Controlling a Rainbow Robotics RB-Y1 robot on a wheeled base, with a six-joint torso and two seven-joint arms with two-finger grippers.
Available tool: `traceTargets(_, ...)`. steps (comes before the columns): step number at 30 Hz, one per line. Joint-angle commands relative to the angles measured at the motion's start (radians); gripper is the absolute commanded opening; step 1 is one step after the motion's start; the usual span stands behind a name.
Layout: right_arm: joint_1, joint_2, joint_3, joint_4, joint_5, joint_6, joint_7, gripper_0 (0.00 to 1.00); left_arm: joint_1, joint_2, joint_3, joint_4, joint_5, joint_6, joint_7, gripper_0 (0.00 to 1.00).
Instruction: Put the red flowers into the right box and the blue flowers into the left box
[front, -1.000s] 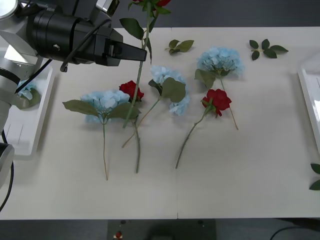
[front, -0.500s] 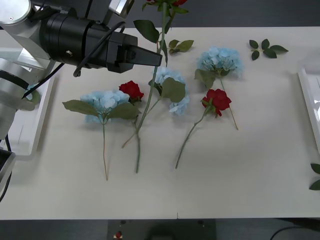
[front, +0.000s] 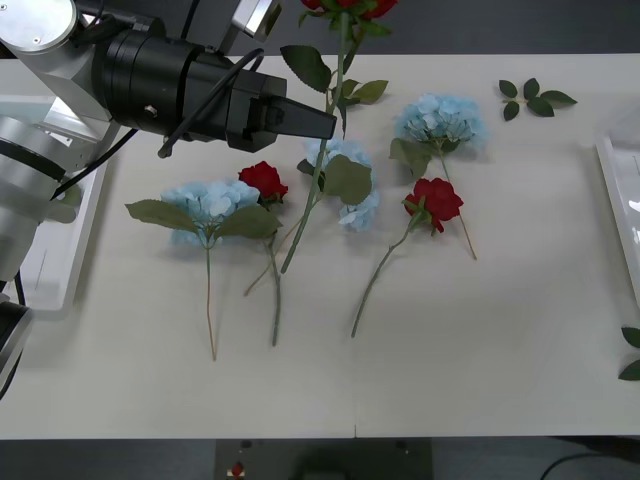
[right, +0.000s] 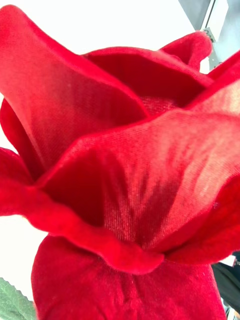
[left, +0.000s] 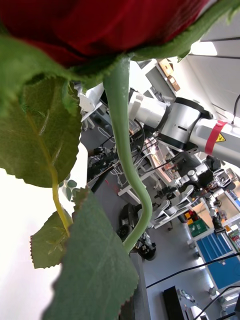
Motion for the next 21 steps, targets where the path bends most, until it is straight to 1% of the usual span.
traceTargets(1, -0.021, -0.006, -0.004, 0.015, 0.013, -0.015, -0.025, 0.0, -0.009, -0.012, 0.007, -0.038, 0.01, -0.002, -0.068, 0.0)
traceTargets(2, -0.021, -0.006, -0.004, 0.018, 0.017, -0.021, -0.023, 0.04, -0.009, -0.012, 0.007, -0.038, 0.01, -0.002, -0.068, 0.0)
traceTargets(3, -0.021, -0.006, -0.005, 0.021, 0.022, -0.026, -0.025, 0.1, -0.009, -0.012, 0.007, -0.038, 0.01, -0.002, -0.068, 0.0)
traceTargets(4, -0.019, -0.006, -0.004, 0.024, 0.023, -0.032, -0.025, 0.21, -0.009, -0.012, 0.007, -0.038, 0.01, -0.002, -0.068, 0.0)
traceTargets(8, -0.021, -0.006, -0.005, 0.028, 0.023, -0.037, -0.025, 0.52, -0.009, -0.012, 0.007, -0.038, 0.01, -0.002, -0.068, 0.0)
traceTargets(10, -0.021, -0.006, -0.005, 0.028, 0.022, -0.038, -0.021, 0.64, -0.009, -0.012, 0.007, -0.038, 0.01, -0.002, -0.068, 0.0)
traceTargets(12, -0.021, -0.006, -0.004, 0.029, 0.022, -0.04, -0.015, 0.72, -0.009, -0.012, 0.007, -0.038, 0.01, -0.002, -0.068, 0.0)
traceTargets(13, -0.019, -0.006, -0.005, 0.029, 0.022, -0.04, -0.015, 0.75, -0.009, -0.012, 0.007, -0.038, 0.01, -0.002, -0.068, 0.0)
traceTargets(15, -0.021, -0.006, -0.004, 0.026, 0.007, -0.04, -0.008, 0.83, -0.009, -0.012, 0.007, -0.038, 0.01, -0.002, -0.068, 0.0)
traceTargets(18, -0.019, -0.009, -0.004, 0.017, -0.058, -0.04, 0.009, 0.93, -0.009, -0.012, 0.007, -0.038, 0.01, -0.002, -0.068, 0.0)
traceTargets(21, -0.014, -0.017, -0.004, -0.011, -0.159, -0.04, 0.078, 0.97, -0.009, -0.012, 0.007, -0.038, 0.01, -0.002, -0.068, 0.0)
